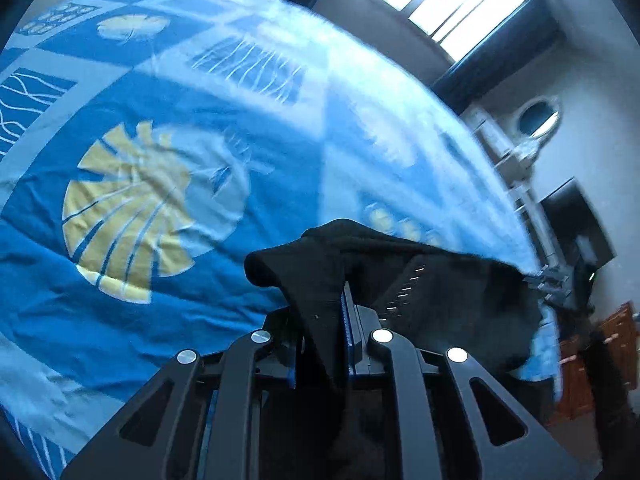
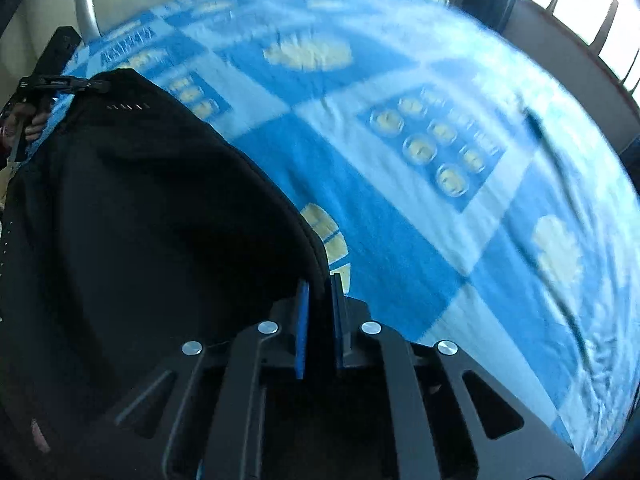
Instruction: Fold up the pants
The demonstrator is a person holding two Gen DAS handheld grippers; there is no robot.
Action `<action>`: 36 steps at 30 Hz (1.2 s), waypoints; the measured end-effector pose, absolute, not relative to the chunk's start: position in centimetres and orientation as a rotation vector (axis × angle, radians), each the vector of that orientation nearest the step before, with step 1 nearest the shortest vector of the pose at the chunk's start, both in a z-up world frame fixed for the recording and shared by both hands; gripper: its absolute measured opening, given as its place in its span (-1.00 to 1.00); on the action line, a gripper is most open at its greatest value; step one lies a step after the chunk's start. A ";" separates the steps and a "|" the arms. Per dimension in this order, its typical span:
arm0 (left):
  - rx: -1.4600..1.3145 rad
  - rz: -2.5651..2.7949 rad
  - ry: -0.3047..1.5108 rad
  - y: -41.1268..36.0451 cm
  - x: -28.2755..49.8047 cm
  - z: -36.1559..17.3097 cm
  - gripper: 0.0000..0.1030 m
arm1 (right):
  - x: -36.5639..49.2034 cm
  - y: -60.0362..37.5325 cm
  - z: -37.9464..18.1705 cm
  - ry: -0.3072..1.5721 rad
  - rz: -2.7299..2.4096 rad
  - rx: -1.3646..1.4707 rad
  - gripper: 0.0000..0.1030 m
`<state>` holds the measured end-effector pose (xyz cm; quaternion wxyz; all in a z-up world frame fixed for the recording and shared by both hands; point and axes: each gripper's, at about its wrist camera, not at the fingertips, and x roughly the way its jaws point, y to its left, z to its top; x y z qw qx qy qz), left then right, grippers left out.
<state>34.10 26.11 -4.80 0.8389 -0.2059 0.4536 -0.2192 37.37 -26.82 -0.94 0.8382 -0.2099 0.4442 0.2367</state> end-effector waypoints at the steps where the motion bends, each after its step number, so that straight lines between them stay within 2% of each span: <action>1: -0.443 -0.470 0.939 26.1 33.6 -4.2 -0.69 | 35.6 -27.0 0.2 0.890 0.481 -0.444 -0.83; 5: -0.470 -0.537 0.850 26.3 30.0 -0.7 -0.69 | 27.2 -26.7 3.2 0.714 0.399 -0.514 -0.83; 9: -0.491 -0.577 0.785 27.0 24.5 1.8 -0.69 | 18.2 -26.0 3.6 0.617 0.356 -0.537 -0.83; 13: -0.522 -0.575 0.784 28.2 18.4 1.7 -0.67 | 9.9 -24.7 0.6 0.587 0.335 -0.608 -0.83; 17: -0.571 -0.518 0.888 29.7 13.9 -1.7 -0.58 | 6.4 -23.8 -4.3 0.695 0.357 -0.673 -0.78; 20: -0.591 -0.464 1.001 30.6 11.0 -4.6 -0.45 | 5.0 -23.5 -6.3 0.771 0.359 -0.653 -0.45; 21: -0.569 -0.415 1.032 30.8 9.9 -5.2 -0.45 | 4.6 -23.6 -6.1 0.776 0.366 -0.618 -0.26; 23: -0.608 -0.386 1.037 31.7 8.0 -5.8 -0.45 | 4.1 -24.7 -4.5 0.788 0.378 -0.432 -0.10; 25: -0.682 -0.342 1.015 32.6 6.4 -5.8 -0.42 | 4.5 -27.1 -3.0 0.821 0.390 -0.162 0.16; 29: -0.787 -0.342 0.945 31.6 3.8 -5.0 -0.15 | 6.3 -32.9 -2.9 0.857 0.407 0.475 0.18; 32: -0.796 -0.361 0.909 29.2 4.1 -4.5 -0.13 | 7.4 -35.6 -5.2 0.887 0.359 0.805 0.21; 36: -0.808 -0.305 0.900 27.6 6.3 -4.7 -0.06 | 7.4 -36.2 -7.0 0.879 0.292 0.924 0.29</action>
